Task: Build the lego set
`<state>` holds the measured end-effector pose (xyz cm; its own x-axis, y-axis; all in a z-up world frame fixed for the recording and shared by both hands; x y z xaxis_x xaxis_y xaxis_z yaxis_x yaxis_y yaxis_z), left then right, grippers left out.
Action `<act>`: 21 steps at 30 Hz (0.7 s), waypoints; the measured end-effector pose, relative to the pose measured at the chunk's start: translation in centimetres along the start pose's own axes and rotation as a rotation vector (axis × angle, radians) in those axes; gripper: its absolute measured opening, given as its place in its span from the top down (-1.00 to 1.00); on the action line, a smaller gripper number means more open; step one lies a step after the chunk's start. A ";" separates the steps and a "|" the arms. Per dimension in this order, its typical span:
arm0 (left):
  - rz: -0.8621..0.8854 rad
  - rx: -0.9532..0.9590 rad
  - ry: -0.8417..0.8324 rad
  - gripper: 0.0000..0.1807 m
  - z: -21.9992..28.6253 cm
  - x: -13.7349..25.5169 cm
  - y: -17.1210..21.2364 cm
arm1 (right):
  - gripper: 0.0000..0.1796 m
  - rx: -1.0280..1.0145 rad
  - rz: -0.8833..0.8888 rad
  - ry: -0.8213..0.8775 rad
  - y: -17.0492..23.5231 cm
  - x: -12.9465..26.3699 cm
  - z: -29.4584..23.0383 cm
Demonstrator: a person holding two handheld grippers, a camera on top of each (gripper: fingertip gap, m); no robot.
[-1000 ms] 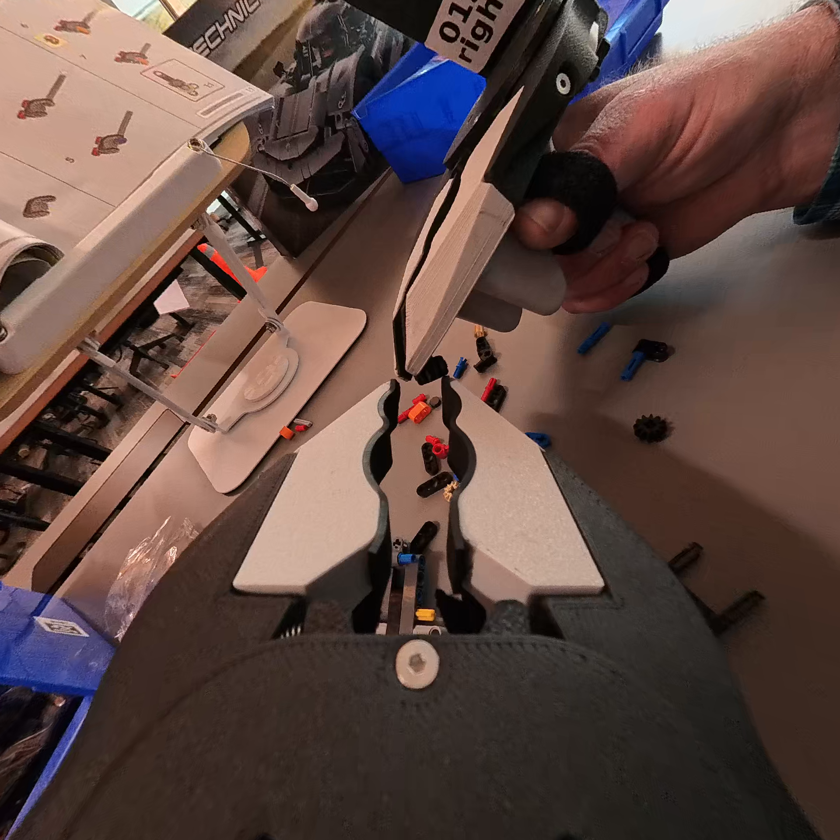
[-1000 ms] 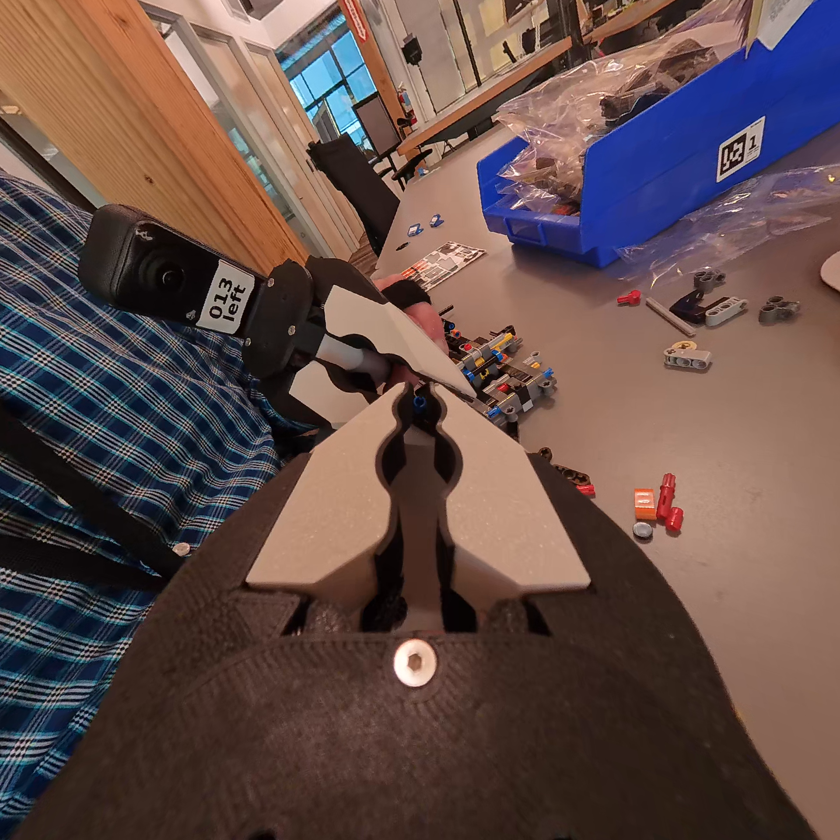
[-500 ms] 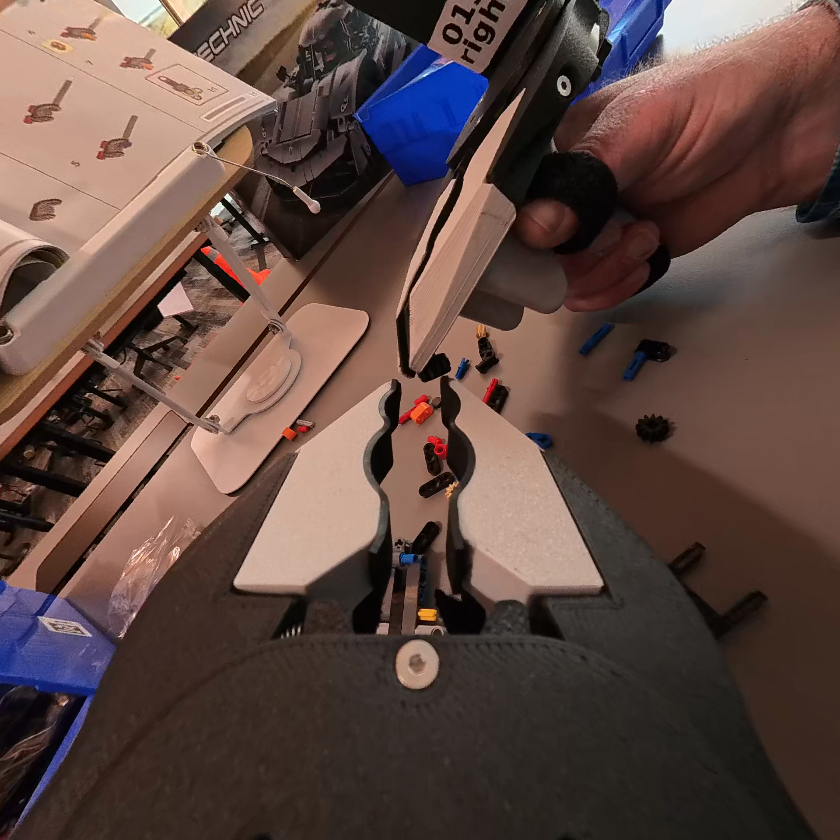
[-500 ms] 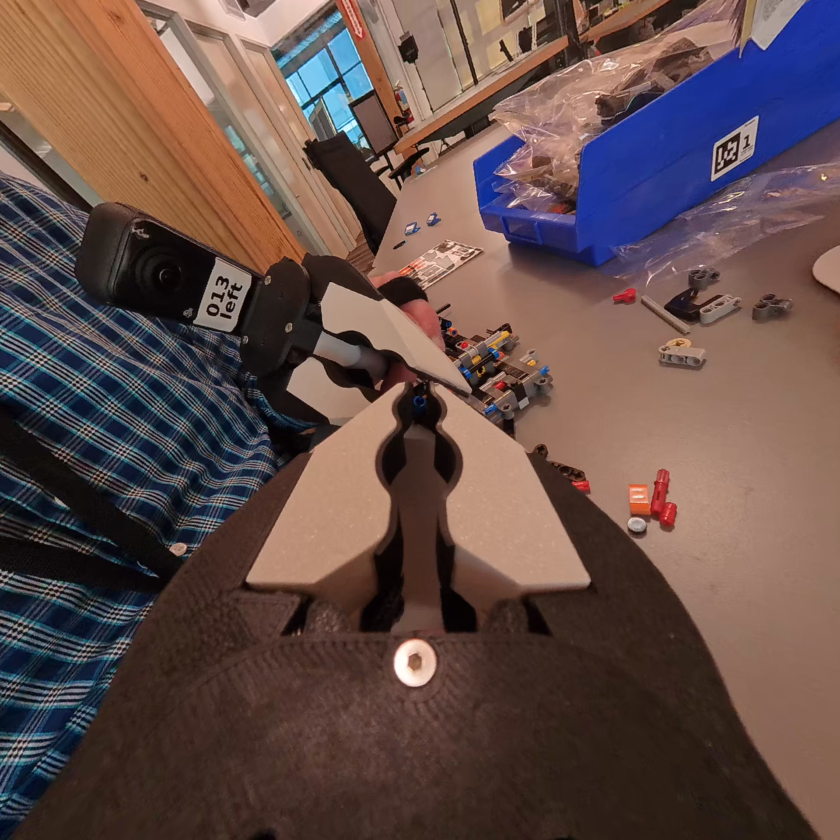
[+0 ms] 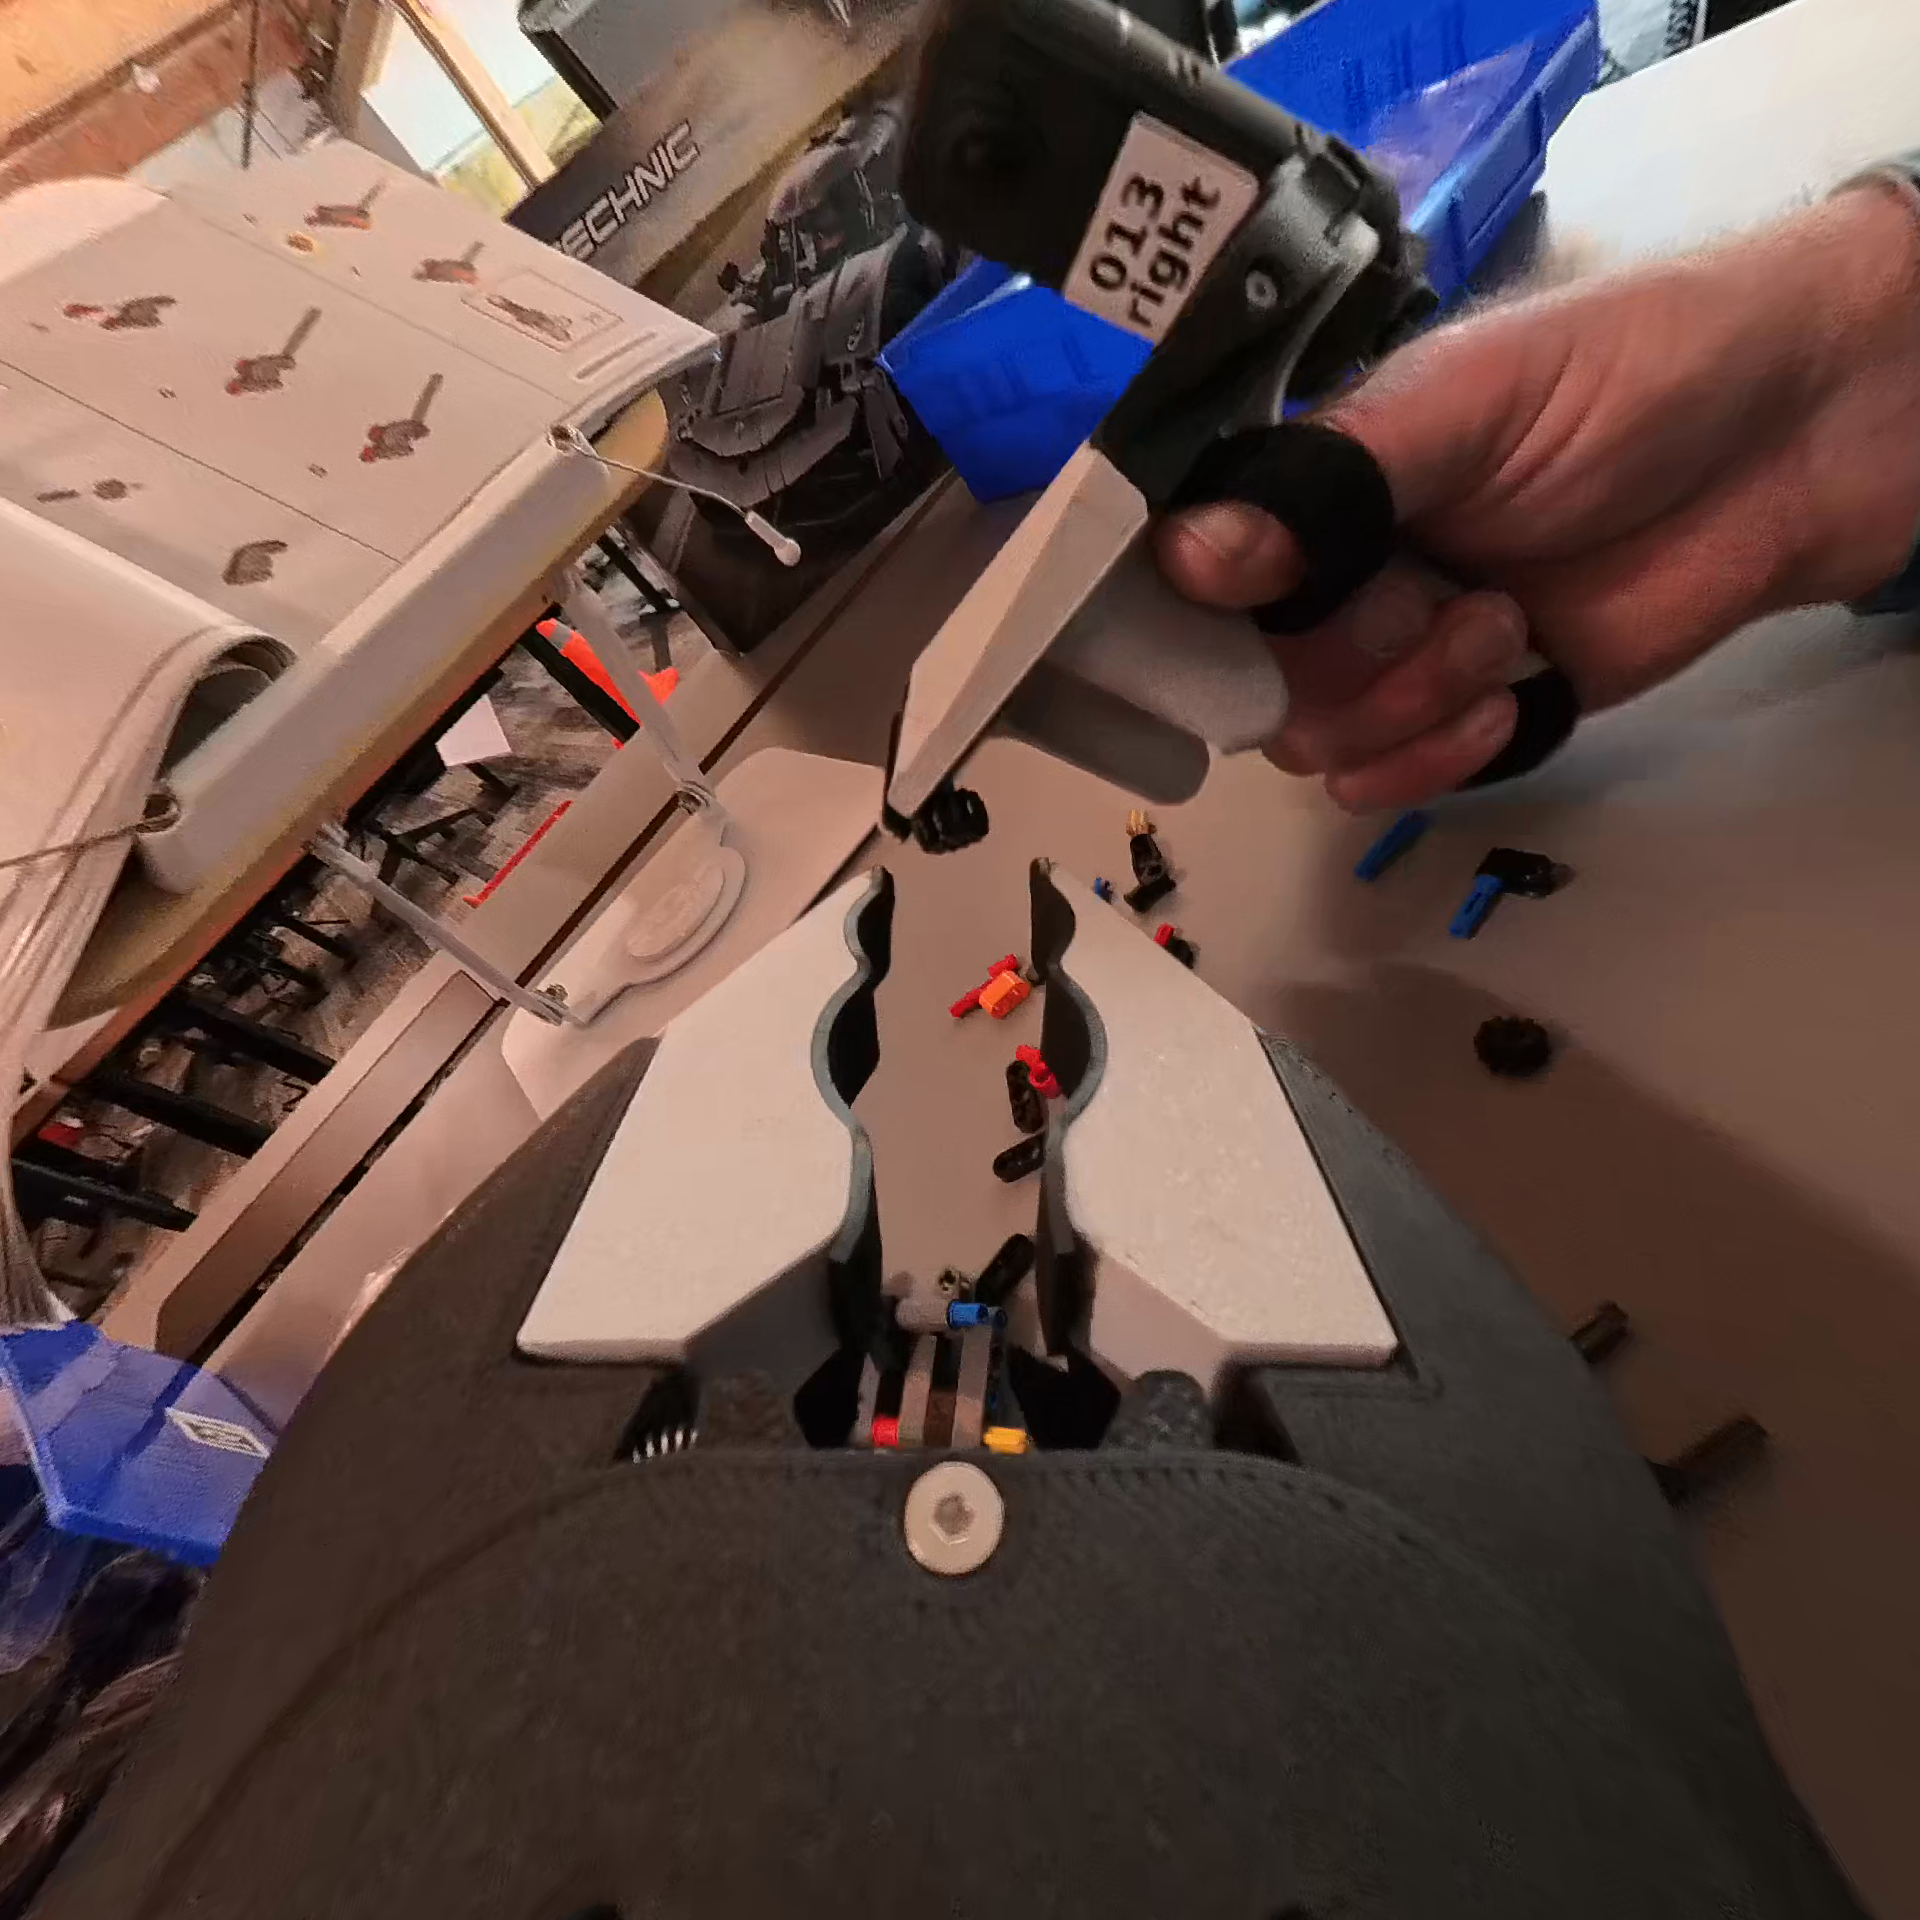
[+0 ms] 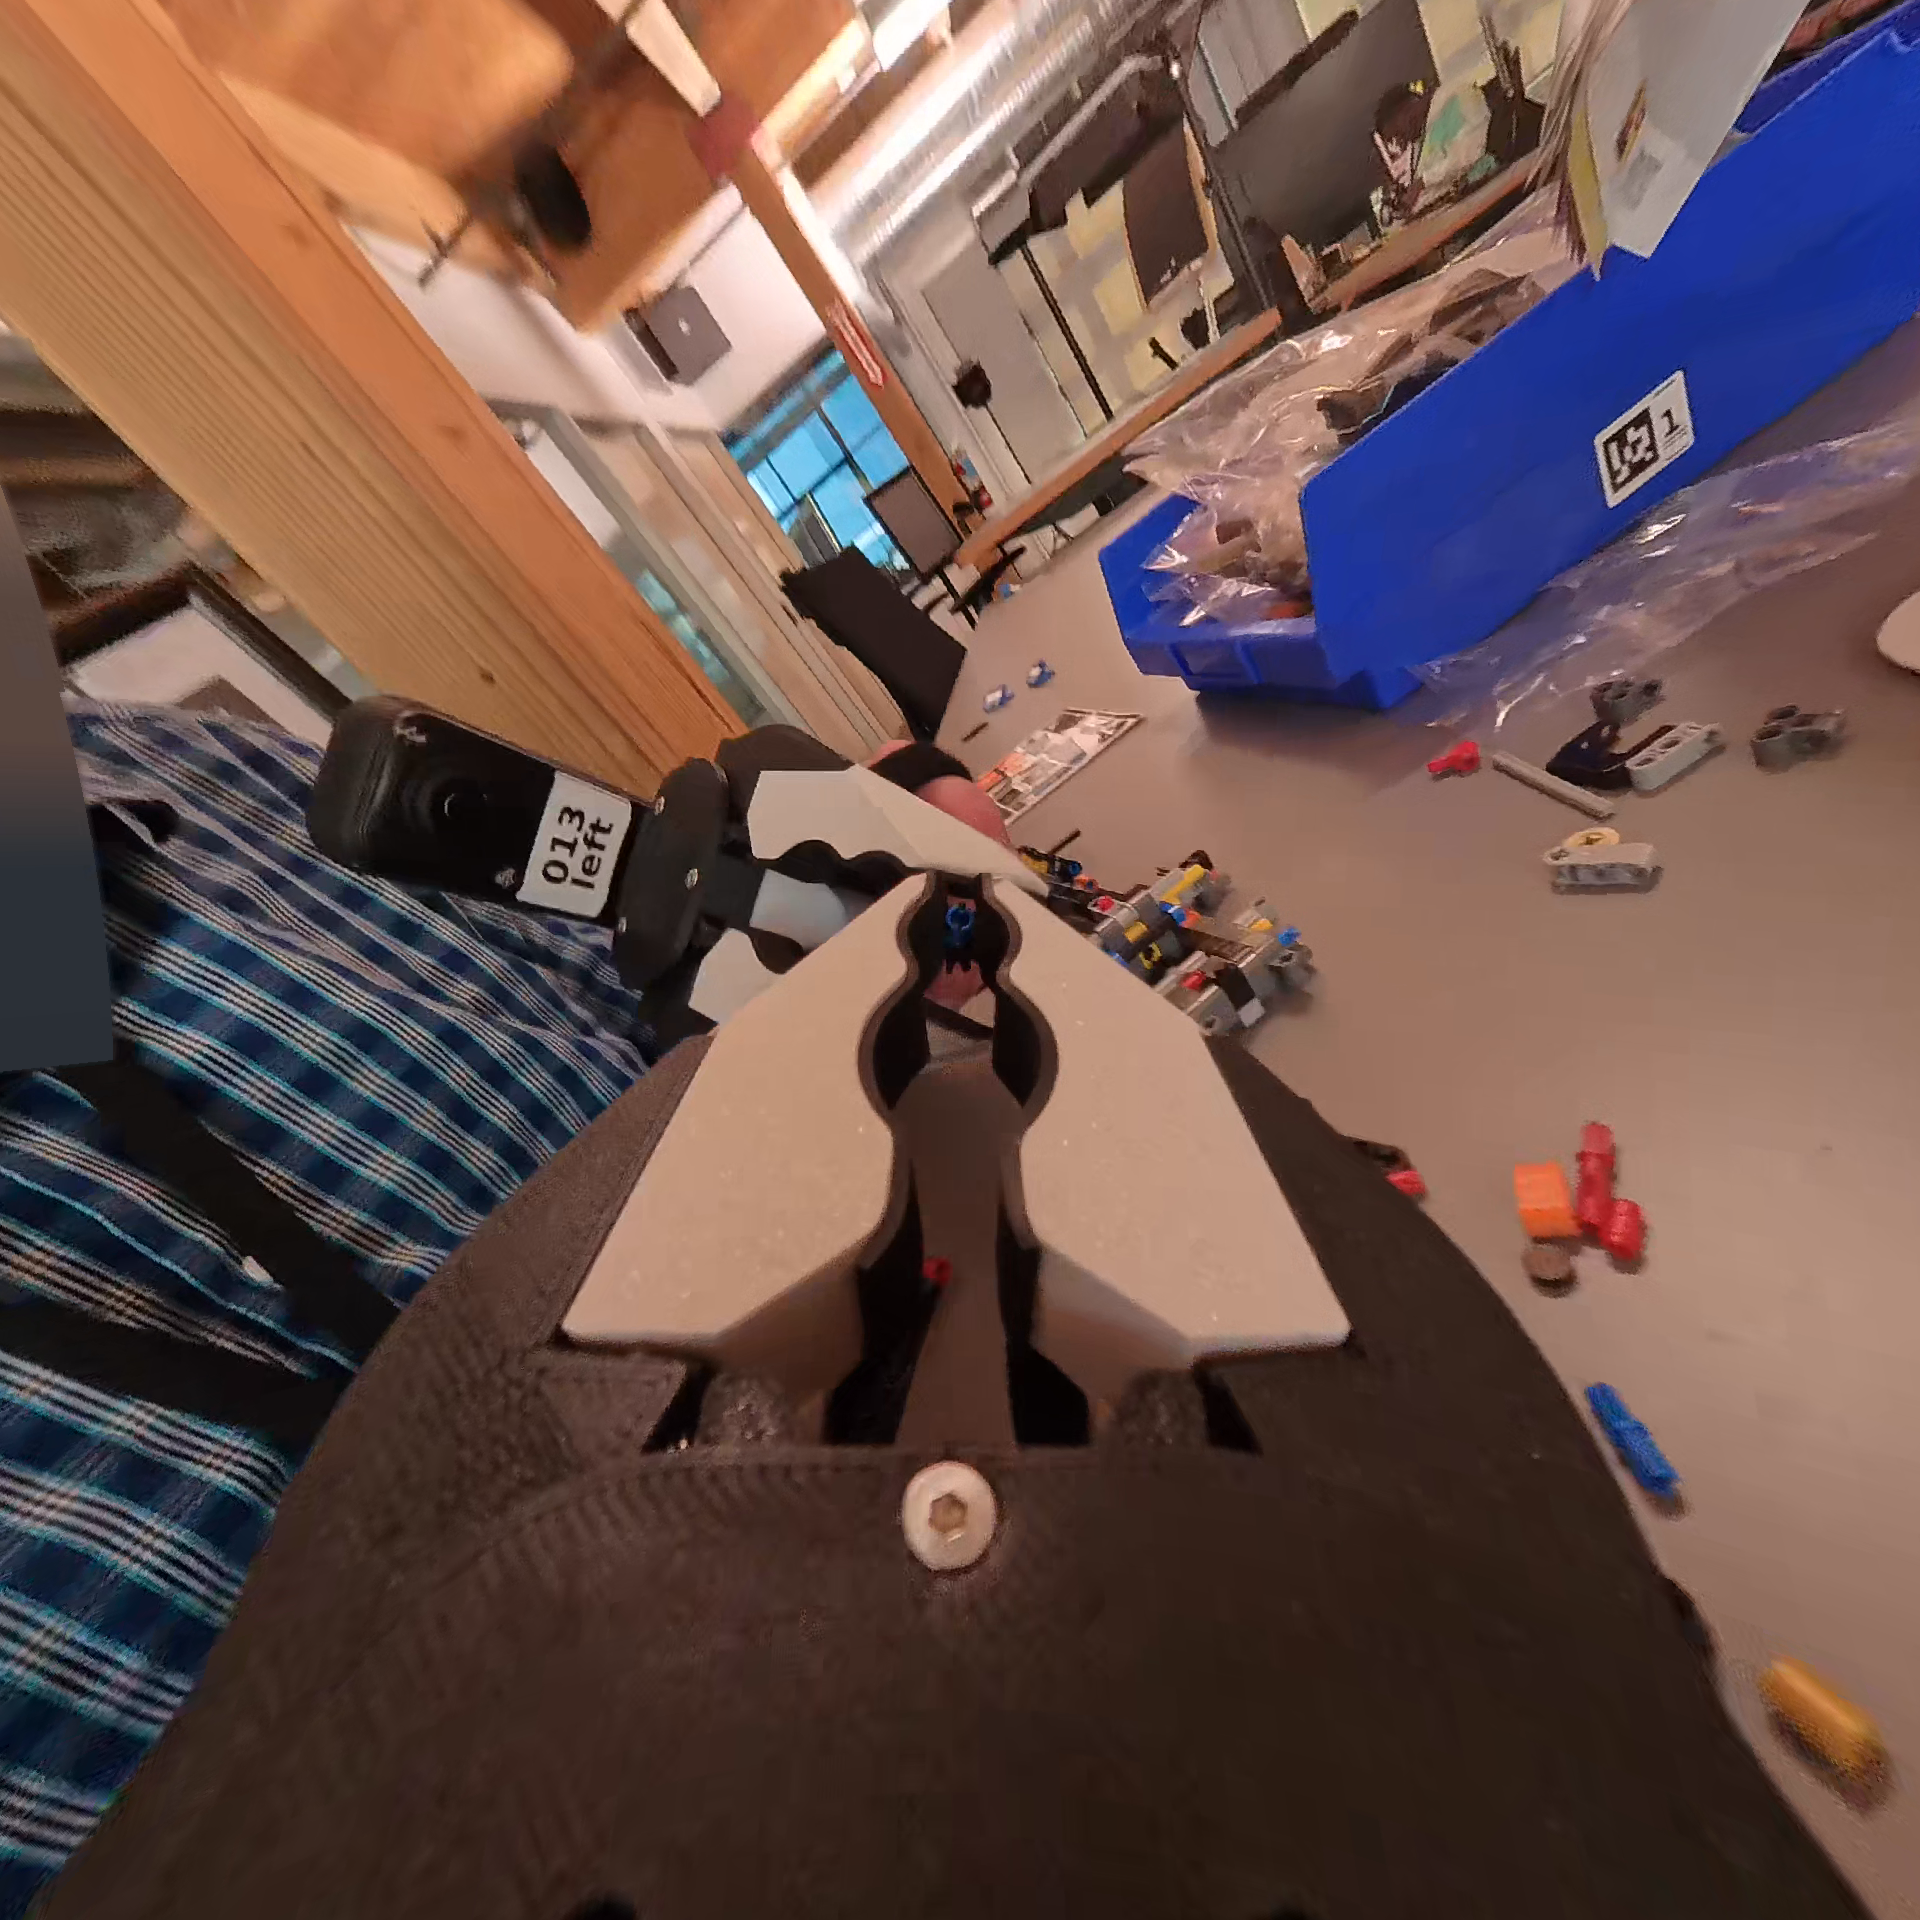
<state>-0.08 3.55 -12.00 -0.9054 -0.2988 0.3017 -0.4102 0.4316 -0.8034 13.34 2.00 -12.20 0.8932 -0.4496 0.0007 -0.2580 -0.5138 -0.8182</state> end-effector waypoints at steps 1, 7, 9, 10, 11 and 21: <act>0.008 0.002 -0.008 0.72 0.0 0.1 -0.2 | 0.97 -0.022 0.011 -0.005 0.2 -0.1 -0.1; 0.031 -0.008 -0.067 0.76 -0.1 0.4 -0.9 | 0.97 -0.121 0.132 -0.034 0.4 -0.1 -0.9; 0.035 -0.008 -0.094 0.79 -0.2 0.6 -1.0 | 0.97 -0.150 0.165 -0.040 0.6 -0.2 -1.0; 0.039 -0.005 -0.101 0.80 -0.3 0.7 -1.1 | 0.97 -0.160 0.183 -0.042 0.6 -0.2 -1.1; 0.043 0.000 -0.101 0.82 -0.3 0.8 -1.1 | 0.97 -0.163 0.195 -0.039 0.5 -0.3 -1.3; 0.064 -0.046 0.031 0.90 -0.4 1.8 -0.7 | 0.97 -0.127 0.134 0.055 0.5 -0.4 -2.3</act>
<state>-1.47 3.09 -10.66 -0.9327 -0.2431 0.2664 -0.3549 0.4880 -0.7974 11.96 0.22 -11.29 0.8271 -0.5577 -0.0692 -0.4209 -0.5332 -0.7339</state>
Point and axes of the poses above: each gripper's, where its closed fingertips meet, x back along the fingers, y out of its underside, z = x × y across the jaws, the point moved 8 cm from there along x, back along the fingers, and after that the axes turned 5 degrees about -z, right-handed, at the moved point
